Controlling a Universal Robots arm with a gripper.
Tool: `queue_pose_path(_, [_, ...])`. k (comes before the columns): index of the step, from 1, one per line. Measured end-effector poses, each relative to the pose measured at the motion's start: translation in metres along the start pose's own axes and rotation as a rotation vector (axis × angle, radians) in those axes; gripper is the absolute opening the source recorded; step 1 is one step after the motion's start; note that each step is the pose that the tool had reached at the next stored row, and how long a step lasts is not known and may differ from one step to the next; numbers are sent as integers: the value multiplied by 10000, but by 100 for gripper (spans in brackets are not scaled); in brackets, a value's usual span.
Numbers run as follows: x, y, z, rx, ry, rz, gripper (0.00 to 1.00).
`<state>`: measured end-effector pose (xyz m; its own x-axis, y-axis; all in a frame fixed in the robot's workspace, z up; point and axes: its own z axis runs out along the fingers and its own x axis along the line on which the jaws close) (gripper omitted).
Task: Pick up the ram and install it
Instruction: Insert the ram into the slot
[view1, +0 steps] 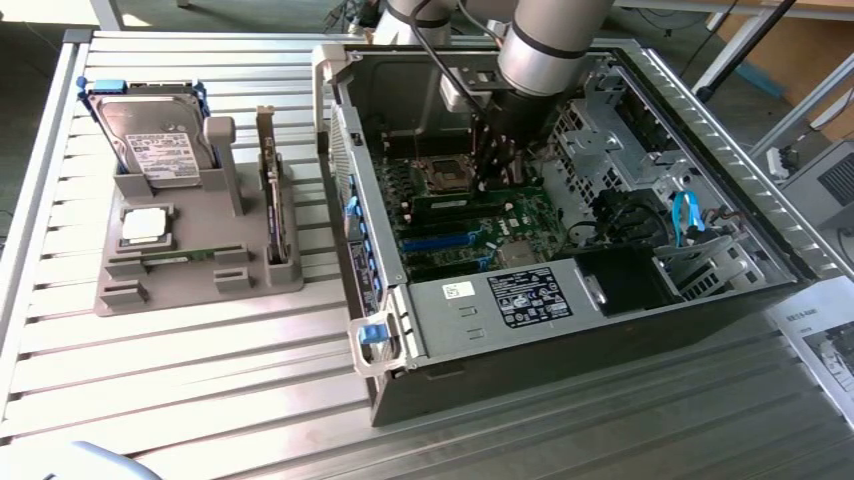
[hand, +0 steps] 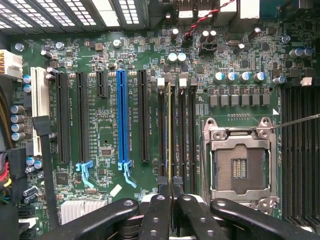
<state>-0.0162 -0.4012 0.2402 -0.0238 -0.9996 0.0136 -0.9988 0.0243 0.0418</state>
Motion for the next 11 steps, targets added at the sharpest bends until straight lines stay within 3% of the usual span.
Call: queue_pose_path(11, [22, -1, 1, 0, 0, 1, 12])
